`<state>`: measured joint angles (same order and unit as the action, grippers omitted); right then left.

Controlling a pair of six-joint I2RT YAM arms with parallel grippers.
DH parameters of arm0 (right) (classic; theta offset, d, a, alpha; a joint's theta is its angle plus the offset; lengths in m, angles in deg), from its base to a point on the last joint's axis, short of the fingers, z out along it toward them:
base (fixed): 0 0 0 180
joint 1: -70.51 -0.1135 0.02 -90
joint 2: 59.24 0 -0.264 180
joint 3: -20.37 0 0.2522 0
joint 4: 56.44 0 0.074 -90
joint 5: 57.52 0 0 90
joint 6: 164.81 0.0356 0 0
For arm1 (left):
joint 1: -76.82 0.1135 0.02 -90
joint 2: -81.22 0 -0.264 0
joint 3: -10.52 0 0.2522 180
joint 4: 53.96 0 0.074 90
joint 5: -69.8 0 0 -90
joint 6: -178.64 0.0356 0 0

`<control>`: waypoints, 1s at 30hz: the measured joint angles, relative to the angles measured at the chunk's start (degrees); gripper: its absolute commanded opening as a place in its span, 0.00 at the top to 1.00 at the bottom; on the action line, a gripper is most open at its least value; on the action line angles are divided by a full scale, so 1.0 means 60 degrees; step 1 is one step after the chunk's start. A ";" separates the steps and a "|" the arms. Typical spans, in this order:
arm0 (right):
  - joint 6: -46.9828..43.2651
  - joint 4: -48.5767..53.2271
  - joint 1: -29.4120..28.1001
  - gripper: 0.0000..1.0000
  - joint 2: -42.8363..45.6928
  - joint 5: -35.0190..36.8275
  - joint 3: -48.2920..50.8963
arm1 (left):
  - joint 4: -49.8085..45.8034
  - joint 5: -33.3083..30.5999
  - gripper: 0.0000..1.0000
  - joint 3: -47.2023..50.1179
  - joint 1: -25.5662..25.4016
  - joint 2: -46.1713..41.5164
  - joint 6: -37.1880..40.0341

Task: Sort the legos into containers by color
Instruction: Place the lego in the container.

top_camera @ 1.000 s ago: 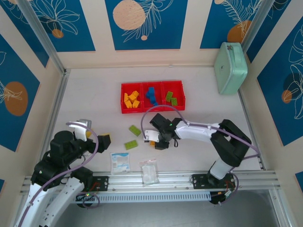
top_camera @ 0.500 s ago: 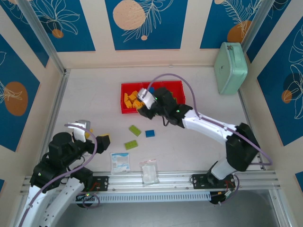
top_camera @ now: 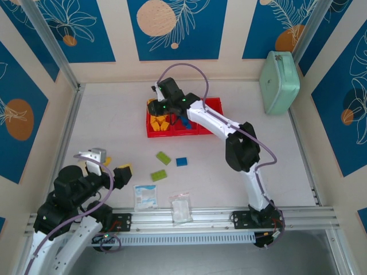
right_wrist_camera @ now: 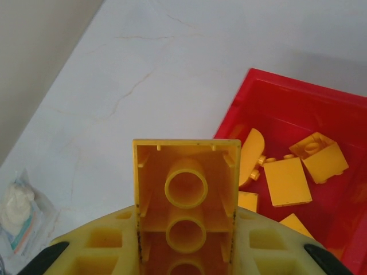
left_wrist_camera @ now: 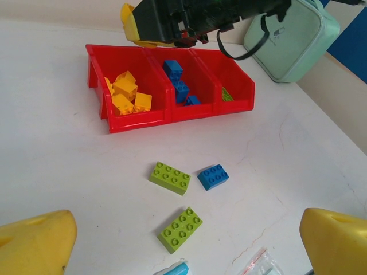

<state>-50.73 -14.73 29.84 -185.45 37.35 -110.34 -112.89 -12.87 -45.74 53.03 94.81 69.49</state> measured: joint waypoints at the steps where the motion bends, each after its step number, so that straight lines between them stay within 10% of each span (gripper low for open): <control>1: 0.0142 0.0255 0.0095 0.99 -0.0229 -0.0109 -0.0310 | 0.0000 0.0011 0.01 0.0007 0.0000 0.0000 0.0000; 15: 0.0645 0.2317 0.0532 0.53 -0.1996 -0.1140 -0.2237 | 0.0004 0.0011 0.01 0.0007 0.0000 0.0000 0.0000; 19: 0.0510 0.2765 0.0532 0.12 -0.2018 -0.1075 -0.2557 | 0.0004 0.0011 0.01 0.0007 0.0000 0.0000 0.0000; 30: -0.1188 0.3417 0.0463 0.10 -0.0772 -0.0149 -0.1625 | 0.0007 0.0018 0.01 0.0007 0.0000 -0.0073 0.0000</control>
<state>-57.86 5.77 32.62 -190.08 36.45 -120.09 -112.85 -12.76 -45.70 53.03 94.37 69.49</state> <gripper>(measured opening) 0.895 0.994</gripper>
